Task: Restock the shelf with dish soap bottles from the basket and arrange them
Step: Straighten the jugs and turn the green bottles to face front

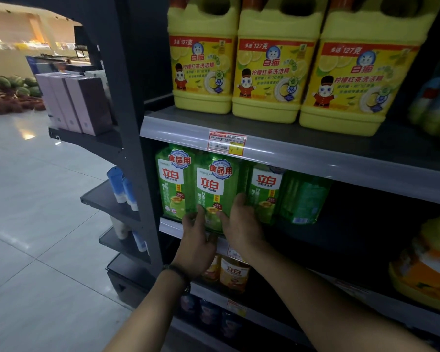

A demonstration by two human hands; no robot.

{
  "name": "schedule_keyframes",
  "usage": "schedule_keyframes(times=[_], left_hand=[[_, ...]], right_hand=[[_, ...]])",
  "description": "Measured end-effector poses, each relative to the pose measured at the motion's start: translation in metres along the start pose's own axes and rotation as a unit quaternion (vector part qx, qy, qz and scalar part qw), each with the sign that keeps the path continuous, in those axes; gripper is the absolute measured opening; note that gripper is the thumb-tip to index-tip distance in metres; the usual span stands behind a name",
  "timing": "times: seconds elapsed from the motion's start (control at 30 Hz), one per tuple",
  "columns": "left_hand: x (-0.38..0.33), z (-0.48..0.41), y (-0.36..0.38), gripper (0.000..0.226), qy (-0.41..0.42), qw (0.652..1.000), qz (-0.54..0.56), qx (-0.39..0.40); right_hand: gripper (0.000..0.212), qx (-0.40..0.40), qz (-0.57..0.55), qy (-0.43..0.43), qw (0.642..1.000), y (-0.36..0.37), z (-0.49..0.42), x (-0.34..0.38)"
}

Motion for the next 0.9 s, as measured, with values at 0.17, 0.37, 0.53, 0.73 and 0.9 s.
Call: schedule_keyframes(times=[0.17,0.37,0.53,0.73,0.9], left_hand=[[-0.007,0.006,-0.005,0.082,-0.001,0.999,0.01,-0.035],[-0.038,0.018,0.01,0.052,0.057,0.989,0.026,-0.137],[-0.086,0.009,0.066,0.042,0.127,0.99,0.04,-0.038],[-0.123,-0.017,0.134,0.063,0.143,0.988,0.024,0.05],[-0.135,-0.038,0.166,0.085,0.103,0.988,0.102,0.057]], right_hand=[[0.044,0.031,-0.042,-0.017,0.999,-0.004,-0.003,-0.009],[0.026,-0.025,-0.113,-0.007,0.993,-0.04,0.001,-0.087],[0.03,-0.096,-0.139,0.066,0.983,-0.078,0.001,-0.174],[0.071,-0.076,-0.214,0.154,0.962,-0.087,-0.019,-0.234],[0.075,-0.02,-0.29,0.139,0.947,-0.076,-0.044,-0.242]])
Point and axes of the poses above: each hand's wrist, its own z-axis away from the middle knuckle, its own y-axis out of the palm, x = y × z, the point moved 9 cm from there along -z, towards the middle knuckle, and after that the axes turned 6 degrees about y, right-handed, at the moved point
